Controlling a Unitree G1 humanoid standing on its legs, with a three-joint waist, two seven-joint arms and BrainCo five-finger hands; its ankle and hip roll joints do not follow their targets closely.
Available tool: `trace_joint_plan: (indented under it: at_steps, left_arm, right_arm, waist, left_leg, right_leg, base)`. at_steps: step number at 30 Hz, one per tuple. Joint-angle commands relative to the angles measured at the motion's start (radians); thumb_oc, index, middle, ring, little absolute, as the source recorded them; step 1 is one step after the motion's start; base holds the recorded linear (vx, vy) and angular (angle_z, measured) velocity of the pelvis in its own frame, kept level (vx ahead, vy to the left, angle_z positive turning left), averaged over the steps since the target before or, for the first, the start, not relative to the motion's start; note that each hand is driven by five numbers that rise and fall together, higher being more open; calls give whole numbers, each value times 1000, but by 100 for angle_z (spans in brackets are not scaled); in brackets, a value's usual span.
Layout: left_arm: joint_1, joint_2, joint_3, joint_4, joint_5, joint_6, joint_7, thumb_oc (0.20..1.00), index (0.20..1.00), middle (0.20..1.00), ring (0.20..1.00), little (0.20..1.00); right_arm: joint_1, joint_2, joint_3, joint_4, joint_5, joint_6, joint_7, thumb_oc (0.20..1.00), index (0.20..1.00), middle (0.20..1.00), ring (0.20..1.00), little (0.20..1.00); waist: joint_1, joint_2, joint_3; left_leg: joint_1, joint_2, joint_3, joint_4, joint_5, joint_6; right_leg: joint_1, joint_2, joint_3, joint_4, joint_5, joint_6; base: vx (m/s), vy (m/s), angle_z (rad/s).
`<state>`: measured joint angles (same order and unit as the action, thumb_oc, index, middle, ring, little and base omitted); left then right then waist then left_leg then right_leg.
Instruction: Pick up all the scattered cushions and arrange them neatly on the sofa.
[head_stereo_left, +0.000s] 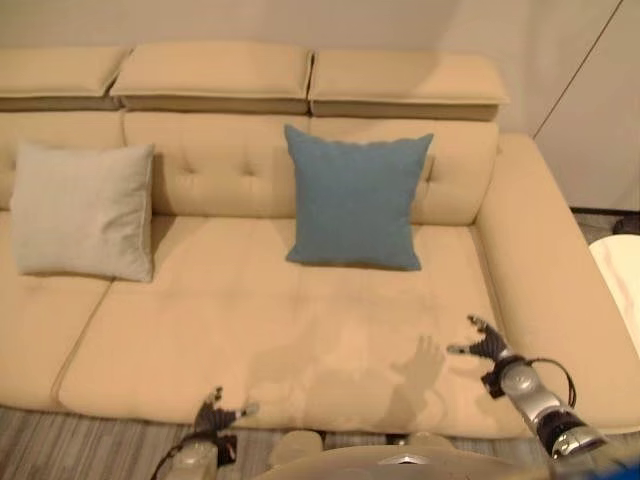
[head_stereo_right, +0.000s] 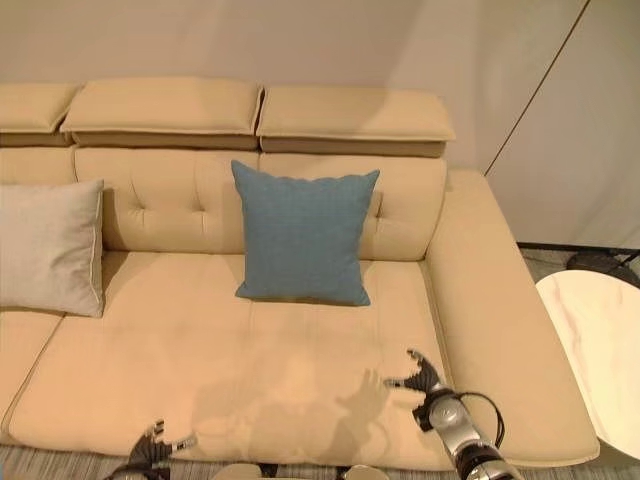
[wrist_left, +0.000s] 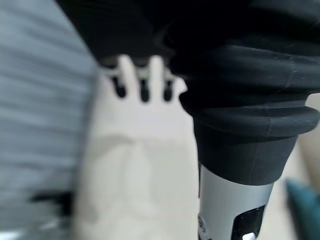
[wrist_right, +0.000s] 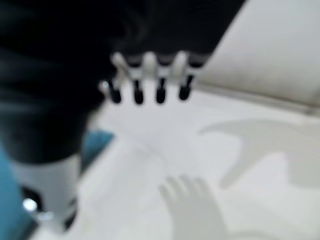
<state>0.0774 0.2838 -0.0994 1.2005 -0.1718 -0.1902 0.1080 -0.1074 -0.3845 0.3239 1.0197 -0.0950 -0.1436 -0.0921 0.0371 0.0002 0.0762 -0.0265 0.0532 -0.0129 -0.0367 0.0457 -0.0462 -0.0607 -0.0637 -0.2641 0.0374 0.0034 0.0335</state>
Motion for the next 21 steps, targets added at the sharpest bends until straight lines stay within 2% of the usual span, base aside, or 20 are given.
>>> trace_joint_plan:
  at_steps: [1,3,4,7,8,10,12,14,15,17,18,19,21]
  left_arm:
    - [-23,32,26,9,80,0,-21,1000,1000,1000,1000,1000]
    - [-49,36,25,41,93,11,-23,1000,1000,1000,1000,1000]
    - [-49,36,25,42,93,11,-23,1000,1000,1000,1000,1000]
    - [-56,22,30,62,90,9,-22,1000,1000,1000,1000,1000]
    - [-56,22,30,62,90,9,-22,1000,1000,1000,1000,1000]
    - [-51,6,31,64,78,16,-33,1000,1000,1000,1000,1000]
    - [-53,-14,25,59,59,17,-35,1000,1000,1000,1000,1000]
    - [-58,-22,16,54,55,21,-33,1000,1000,1000,1000,1000]
    - [-66,-31,-5,47,62,20,-32,1000,1000,1000,1000,1000]
    - [-73,-42,-26,35,71,22,-37,1000,1000,1000,1000,1000]
    - [-97,-49,-49,18,65,21,-36,1000,1000,1000,1000,1000]
    - [-97,-49,-49,18,65,21,-36,1000,1000,1000,1000,1000]
    - [-110,-47,-55,10,66,19,-34,1000,1000,1000,1000,1000]
  right_arm:
    - [-1,30,-6,11,3,-24,3,1000,1000,1000,1000,1000]
    - [18,40,-22,58,25,-22,-3,1000,1000,1000,1000,1000]
    - [18,41,-22,58,25,-22,-3,1000,1000,1000,1000,1000]
    - [11,40,-12,103,14,-17,-2,1000,1000,1000,1000,1000]
    - [11,40,-12,103,14,-17,-2,1000,1000,1000,1000,1000]
    - [27,34,-24,127,4,-2,1,1000,1000,1000,1000,1000]
    - [33,30,-28,163,-16,15,2,1000,1000,1000,1000,1000]
    - [35,34,-31,177,-19,28,6,1000,1000,1000,1000,1000]
    - [34,33,-34,190,-24,35,3,1000,1000,1000,1000,1000]
    - [34,35,-44,207,-22,42,6,1000,1000,1000,1000,1000]
    - [27,39,-50,206,-33,50,0,1000,1000,1000,1000,1000]
    - [27,40,-50,206,-33,50,0,1000,1000,1000,1000,1000]
    - [11,47,-38,210,-54,56,-2,1000,1000,1000,1000,1000]
  waist:
    - [-14,-54,34]
    - [-23,-64,67]
    - [-25,-63,65]
    - [-26,-80,70]
    - [-27,-80,69]
    - [-48,-83,49]
    - [-58,-66,36]
    - [-73,-56,27]
    - [-83,-49,25]
    - [-94,-48,29]
    - [-102,-59,43]
    - [-102,-59,43]
    - [-97,-62,59]
  left_leg:
    - [-32,4,2,68,-5,-59]
    - [-99,10,6,130,34,-91]
    - [-104,10,4,134,32,-91]
    - [-101,-23,-43,240,-31,-78]
    - [-101,-23,-43,240,-31,-78]
    - [-46,-4,-25,297,-68,-68]
    - [33,4,-58,306,-87,-76]
    - [75,-4,-87,263,-96,-76]
    - [97,-13,-94,215,-122,-67]
    - [105,-31,-69,155,-166,-44]
    - [99,-67,-56,119,-190,-18]
    - [98,-67,-56,119,-190,-18]
    - [92,-89,-40,94,-189,-2]
  right_leg:
    - [74,-32,-12,-21,-33,89]
    - [62,-28,-28,-42,-23,79]
    - [60,-28,-30,-41,-23,79]
    - [15,-46,-13,-28,2,75]
    - [15,-46,-13,-28,2,75]
    - [-5,-61,-4,-26,25,74]
    - [-23,-67,1,-18,44,79]
    - [-48,-75,13,-9,63,90]
    - [-66,-83,21,-4,79,100]
    - [-91,-101,30,4,100,115]
    - [-124,-139,39,1,145,142]
    - [-125,-139,39,1,145,142]
    - [-148,-169,30,-9,167,162]
  base:
    - [-113,-121,-1]
    - [-258,-116,19]
    - [-275,-71,50]
    - [-175,-19,29]
    - [-150,23,-12]
    - [-146,53,-1]
    - [-111,111,10]
    - [-133,147,20]
    - [-181,181,21]
    - [-253,225,11]
    - [-251,215,1]
    - [-292,228,5]
    - [-309,195,7]
